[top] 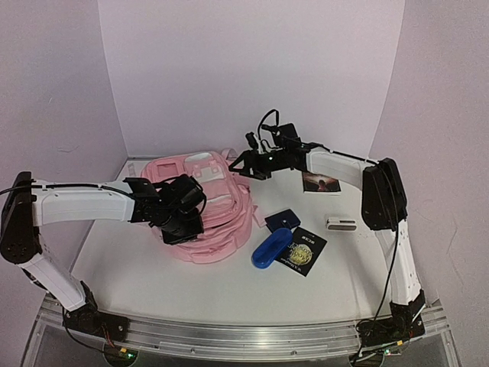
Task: Pack the student bag
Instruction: Unzip the student bag at the center of the board, then pick up the book from the center of the board.
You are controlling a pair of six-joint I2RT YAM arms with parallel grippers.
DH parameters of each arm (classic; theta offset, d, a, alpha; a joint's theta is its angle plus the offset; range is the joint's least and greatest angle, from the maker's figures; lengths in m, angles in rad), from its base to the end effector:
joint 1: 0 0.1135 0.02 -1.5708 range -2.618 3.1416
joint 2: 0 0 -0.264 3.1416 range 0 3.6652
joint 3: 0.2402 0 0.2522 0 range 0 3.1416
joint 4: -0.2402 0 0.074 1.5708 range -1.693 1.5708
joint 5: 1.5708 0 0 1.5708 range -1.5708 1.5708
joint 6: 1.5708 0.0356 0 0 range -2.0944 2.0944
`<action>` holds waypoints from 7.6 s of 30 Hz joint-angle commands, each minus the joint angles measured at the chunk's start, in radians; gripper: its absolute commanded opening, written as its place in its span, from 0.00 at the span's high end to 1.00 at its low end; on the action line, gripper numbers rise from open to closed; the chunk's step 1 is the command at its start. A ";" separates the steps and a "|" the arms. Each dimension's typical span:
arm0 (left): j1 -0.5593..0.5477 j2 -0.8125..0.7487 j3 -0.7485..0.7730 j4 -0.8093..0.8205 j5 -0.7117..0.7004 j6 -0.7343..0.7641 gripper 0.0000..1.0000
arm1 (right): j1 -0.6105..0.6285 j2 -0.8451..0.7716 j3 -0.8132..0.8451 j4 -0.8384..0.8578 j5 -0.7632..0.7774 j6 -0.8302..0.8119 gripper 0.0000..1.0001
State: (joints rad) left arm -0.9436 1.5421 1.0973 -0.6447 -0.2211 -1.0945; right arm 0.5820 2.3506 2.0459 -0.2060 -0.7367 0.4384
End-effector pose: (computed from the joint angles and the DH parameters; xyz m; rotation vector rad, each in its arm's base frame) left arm 0.1881 -0.2462 0.2298 -0.2744 2.6630 -0.4036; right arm 0.4420 0.3195 0.2359 -0.6483 2.1394 1.3583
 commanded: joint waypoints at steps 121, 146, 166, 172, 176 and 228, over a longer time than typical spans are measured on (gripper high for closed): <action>0.404 -0.166 -0.068 -0.135 -0.548 0.949 0.96 | -0.027 -0.278 -0.318 -0.177 0.150 -0.143 1.00; 0.402 -0.364 0.159 -0.265 -0.029 0.736 0.05 | -0.438 -0.273 -0.286 -0.195 0.400 -0.283 0.08; 0.402 -0.405 0.142 -0.245 -0.015 0.700 0.01 | -0.541 0.083 -0.100 -0.227 0.553 -0.326 0.26; 0.402 -0.396 0.146 -0.242 -0.018 0.700 0.01 | -0.540 0.104 -0.105 -0.239 0.478 -0.312 0.70; 0.402 -0.385 0.148 -0.240 -0.010 0.699 0.01 | -0.540 0.062 -0.116 -0.247 0.421 -0.307 1.00; 0.104 0.035 0.447 0.130 0.467 1.394 0.00 | -0.035 -0.754 -0.356 -0.501 -0.211 -0.587 1.00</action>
State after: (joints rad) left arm -0.7945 1.5258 1.4461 -0.5497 0.2837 0.1403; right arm 0.5076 1.6631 1.7036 -0.6682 -0.9322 -0.0640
